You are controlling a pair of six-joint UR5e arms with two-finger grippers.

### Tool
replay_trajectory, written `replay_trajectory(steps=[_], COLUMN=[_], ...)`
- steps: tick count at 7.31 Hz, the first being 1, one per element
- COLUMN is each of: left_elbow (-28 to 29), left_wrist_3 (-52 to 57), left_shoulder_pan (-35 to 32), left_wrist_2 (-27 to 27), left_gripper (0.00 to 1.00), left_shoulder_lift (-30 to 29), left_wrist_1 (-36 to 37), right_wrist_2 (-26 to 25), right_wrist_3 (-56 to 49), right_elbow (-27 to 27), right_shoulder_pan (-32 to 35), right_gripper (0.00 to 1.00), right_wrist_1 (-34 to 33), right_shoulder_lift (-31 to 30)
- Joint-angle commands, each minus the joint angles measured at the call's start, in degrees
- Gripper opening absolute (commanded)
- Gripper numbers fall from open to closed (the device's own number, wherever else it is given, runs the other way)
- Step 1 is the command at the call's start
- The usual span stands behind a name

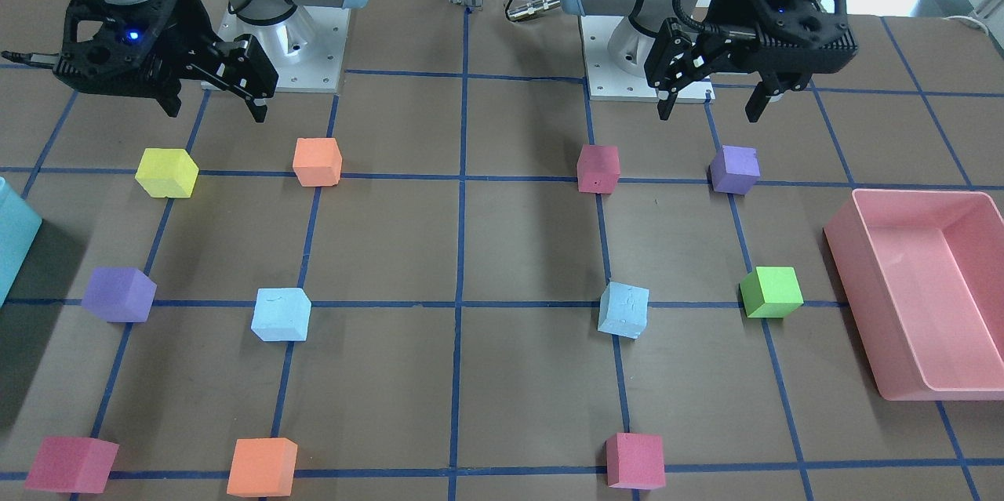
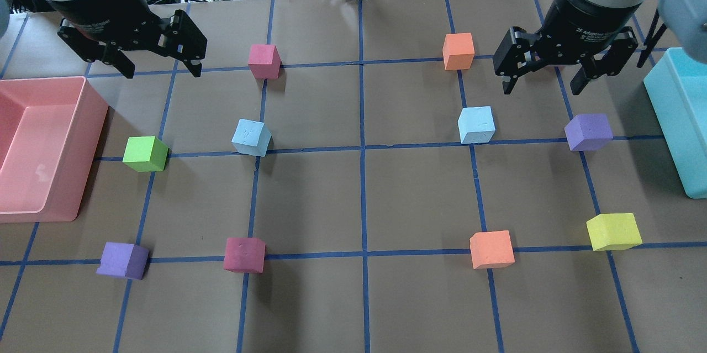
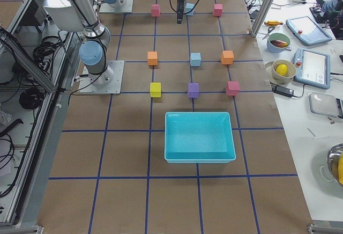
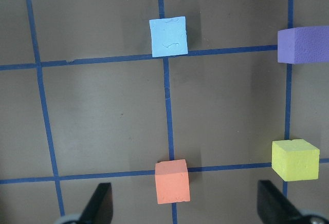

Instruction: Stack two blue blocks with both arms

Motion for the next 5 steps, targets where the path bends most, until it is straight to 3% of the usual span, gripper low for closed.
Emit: replay_trajectory(steps=[1,5], left_elbow=[0.0,-1.0], left_wrist_3=[0.1,0.0], left_shoulder_pan=[0.2,-0.1], left_wrist_2=[-0.4,-0.1], left_gripper=[1.00,1.00], left_shoulder_lift=[0.4,0.3], left_wrist_1=[0.8,-0.2], right_wrist_2=[0.0,0.5], right_wrist_3=[0.0,0.0], right_elbow=[0.0,0.0], right_shoulder_pan=[0.0,0.0], right_gripper=[1.00,1.00], right_wrist_1=[-0.1,-1.7], right_shoulder_lift=[0.0,0.4])
